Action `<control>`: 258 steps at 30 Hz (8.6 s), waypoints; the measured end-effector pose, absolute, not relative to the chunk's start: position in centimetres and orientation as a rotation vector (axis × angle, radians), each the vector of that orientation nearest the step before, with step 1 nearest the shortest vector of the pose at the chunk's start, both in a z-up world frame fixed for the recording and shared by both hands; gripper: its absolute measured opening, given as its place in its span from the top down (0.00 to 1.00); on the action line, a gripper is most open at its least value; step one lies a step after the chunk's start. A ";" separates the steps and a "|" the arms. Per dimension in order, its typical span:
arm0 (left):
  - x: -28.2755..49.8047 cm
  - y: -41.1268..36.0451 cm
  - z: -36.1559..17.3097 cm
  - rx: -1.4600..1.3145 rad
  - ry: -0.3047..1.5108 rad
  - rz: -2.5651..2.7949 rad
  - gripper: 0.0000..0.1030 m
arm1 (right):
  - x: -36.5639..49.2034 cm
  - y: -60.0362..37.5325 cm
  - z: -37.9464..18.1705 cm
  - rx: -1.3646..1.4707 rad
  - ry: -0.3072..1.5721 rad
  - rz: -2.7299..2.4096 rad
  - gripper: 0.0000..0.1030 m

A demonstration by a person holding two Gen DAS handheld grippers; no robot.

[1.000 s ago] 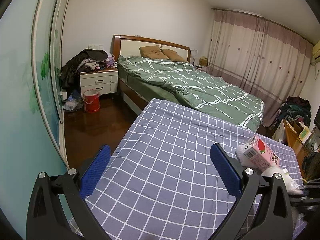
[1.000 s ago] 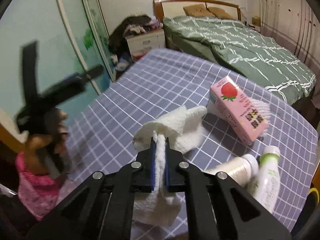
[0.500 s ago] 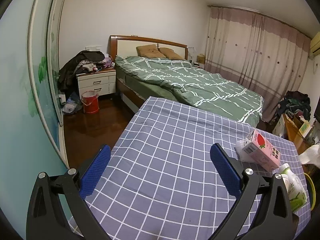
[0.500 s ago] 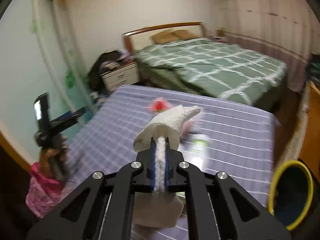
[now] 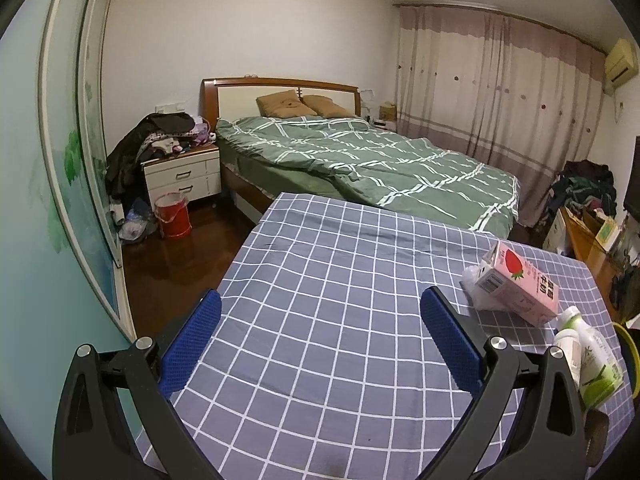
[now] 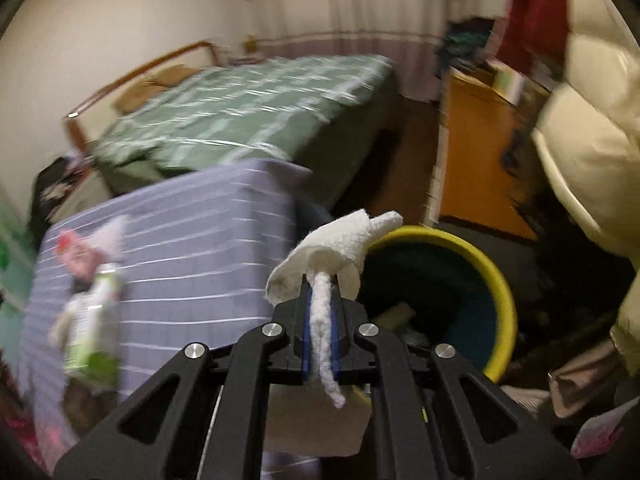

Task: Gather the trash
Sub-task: 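Carry the white towel over the yellow bin and open the right gripper, then grasp the brown plastic tray by its rim with the left gripper, then carry the brown tray over the yellow bin and open the left gripper, then move the right gripper toward the white foam net beside the pink carton, then pinch the white foam net with the right gripper and lift it, then carry the foam net over the yellow bin and open the right gripper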

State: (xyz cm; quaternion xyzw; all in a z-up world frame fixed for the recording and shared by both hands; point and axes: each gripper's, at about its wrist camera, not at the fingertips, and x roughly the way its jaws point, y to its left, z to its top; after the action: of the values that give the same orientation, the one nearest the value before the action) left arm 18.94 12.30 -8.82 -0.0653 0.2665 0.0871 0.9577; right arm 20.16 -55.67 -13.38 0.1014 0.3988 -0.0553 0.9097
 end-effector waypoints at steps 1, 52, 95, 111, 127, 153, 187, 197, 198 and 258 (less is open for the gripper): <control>19.0 12.1 -8.9 -0.126 0.543 0.174 0.05 | 20.5 -56.9 -14.4 0.220 0.844 -0.143 0.92; 14.2 -14.3 -13.4 0.191 0.910 -0.560 0.05 | 12.4 -57.1 -18.7 0.294 0.795 -0.164 0.50; 13.9 -27.5 -8.5 0.368 0.899 -0.787 0.33 | 9.4 -61.1 -20.1 0.370 0.747 -0.203 0.50; 21.8 -48.4 -11.8 0.401 0.942 -0.881 0.33 | 6.3 -65.7 -22.1 0.420 0.748 -0.266 0.50; 21.7 -42.6 -8.0 0.239 0.840 -0.840 0.07 | 7.1 -65.0 -22.9 0.430 0.774 -0.239 0.50; 20.6 2.3 -5.7 -0.020 0.624 -0.146 0.05 | 15.4 -48.1 -15.7 0.195 0.782 0.106 0.50; 21.9 6.0 -10.0 -0.132 0.671 -0.078 0.05 | 40.8 -29.9 -15.8 0.113 1.048 0.356 0.55; 21.7 5.5 -10.0 -0.122 0.670 -0.090 0.05 | 41.8 -28.2 -16.8 0.123 1.116 0.410 0.89; 21.8 5.5 -10.1 -0.123 0.671 -0.091 0.05 | 41.7 -28.1 -16.7 0.125 1.113 0.417 0.90; 17.6 -4.8 -10.0 0.109 0.613 -0.458 0.05 | 17.3 -61.7 -15.7 0.469 0.701 -0.213 0.92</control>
State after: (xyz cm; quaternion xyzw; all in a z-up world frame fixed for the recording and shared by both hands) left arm 17.64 -4.81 -10.04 0.0533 0.2991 -0.2236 0.9261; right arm 17.35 -61.75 -15.74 0.2271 0.3396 -0.1034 0.9069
